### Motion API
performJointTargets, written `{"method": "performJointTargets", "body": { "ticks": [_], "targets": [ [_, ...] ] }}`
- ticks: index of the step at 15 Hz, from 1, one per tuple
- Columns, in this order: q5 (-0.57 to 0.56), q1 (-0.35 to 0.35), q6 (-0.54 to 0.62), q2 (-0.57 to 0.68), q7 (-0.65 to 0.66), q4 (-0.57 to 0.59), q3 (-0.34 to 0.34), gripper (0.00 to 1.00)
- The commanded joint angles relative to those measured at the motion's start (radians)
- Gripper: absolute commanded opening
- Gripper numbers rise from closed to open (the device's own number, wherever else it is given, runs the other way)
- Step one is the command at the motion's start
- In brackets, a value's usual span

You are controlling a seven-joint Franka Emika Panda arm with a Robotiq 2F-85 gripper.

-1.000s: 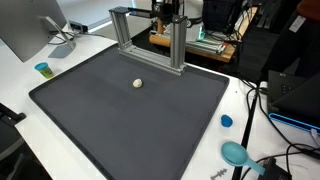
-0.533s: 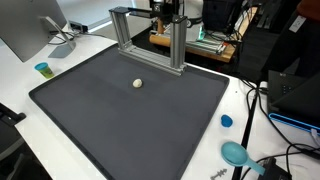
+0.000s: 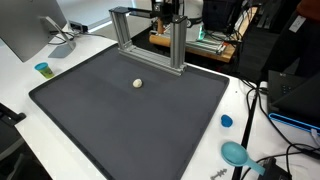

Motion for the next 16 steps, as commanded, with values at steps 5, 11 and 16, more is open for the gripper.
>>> {"method": "performJointTargets", "body": {
  "ticks": [5,11,16],
  "targets": [
    [0.007,-0.02,-0.029,-0.036,0.069,-0.009,0.003,0.48],
    [0.012,-0.026,-0.024,-0.049,0.127,-0.014,0.013,0.26],
    [0.022,-0.028,-0.002,-0.028,0.145,0.011,0.009,0.21]
  ]
}}
